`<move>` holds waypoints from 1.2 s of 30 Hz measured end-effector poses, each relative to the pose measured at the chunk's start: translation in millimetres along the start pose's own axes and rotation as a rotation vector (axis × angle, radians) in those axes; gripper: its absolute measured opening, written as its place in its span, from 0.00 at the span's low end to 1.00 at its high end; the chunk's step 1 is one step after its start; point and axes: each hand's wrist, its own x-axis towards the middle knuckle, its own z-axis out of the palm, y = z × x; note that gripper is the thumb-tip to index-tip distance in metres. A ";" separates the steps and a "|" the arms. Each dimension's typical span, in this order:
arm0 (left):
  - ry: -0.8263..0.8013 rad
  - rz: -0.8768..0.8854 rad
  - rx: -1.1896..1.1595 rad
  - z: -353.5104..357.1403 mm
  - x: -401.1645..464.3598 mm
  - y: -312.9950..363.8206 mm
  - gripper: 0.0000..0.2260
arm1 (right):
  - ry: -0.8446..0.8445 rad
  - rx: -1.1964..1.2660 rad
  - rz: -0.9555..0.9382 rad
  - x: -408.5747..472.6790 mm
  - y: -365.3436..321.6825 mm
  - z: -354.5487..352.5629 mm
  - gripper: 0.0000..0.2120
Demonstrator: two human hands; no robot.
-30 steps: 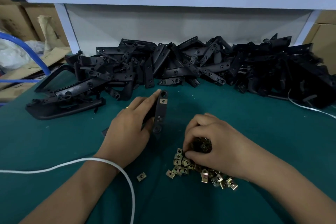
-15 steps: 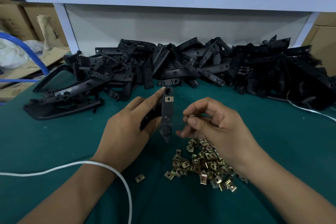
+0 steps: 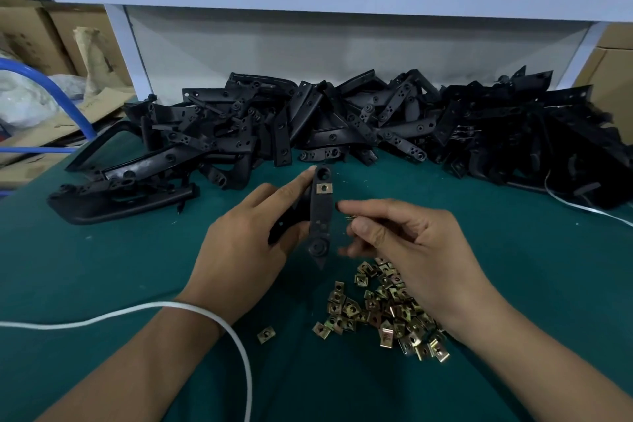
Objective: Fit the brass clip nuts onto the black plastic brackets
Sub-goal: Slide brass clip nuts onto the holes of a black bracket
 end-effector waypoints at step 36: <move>-0.071 0.048 -0.060 0.5 -0.6 -0.2 0.28 | -0.140 0.099 0.051 -0.1 2.2 0.3 0.05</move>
